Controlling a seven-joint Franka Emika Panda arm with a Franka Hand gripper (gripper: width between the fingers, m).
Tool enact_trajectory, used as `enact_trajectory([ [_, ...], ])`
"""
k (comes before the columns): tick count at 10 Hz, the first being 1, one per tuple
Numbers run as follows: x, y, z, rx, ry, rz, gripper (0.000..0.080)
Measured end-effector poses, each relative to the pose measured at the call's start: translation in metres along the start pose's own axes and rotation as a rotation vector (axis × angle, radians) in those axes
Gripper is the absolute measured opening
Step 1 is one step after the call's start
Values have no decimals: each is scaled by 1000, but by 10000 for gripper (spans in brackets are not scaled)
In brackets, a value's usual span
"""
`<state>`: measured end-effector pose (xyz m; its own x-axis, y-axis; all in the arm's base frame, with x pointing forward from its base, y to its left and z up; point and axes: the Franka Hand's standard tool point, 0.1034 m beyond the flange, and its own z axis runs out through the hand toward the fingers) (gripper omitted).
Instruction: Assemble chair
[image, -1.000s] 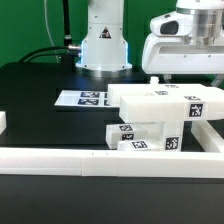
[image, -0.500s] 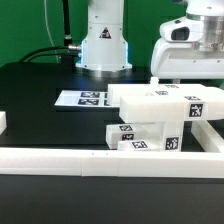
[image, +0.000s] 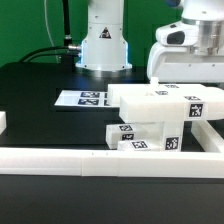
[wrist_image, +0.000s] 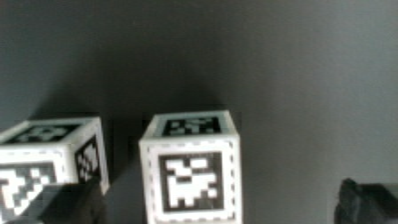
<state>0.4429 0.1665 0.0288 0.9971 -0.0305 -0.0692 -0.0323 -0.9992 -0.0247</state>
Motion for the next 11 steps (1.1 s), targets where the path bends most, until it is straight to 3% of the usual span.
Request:
enact_trajectory([
  [11,14,-6,-5,8,19,2,653],
])
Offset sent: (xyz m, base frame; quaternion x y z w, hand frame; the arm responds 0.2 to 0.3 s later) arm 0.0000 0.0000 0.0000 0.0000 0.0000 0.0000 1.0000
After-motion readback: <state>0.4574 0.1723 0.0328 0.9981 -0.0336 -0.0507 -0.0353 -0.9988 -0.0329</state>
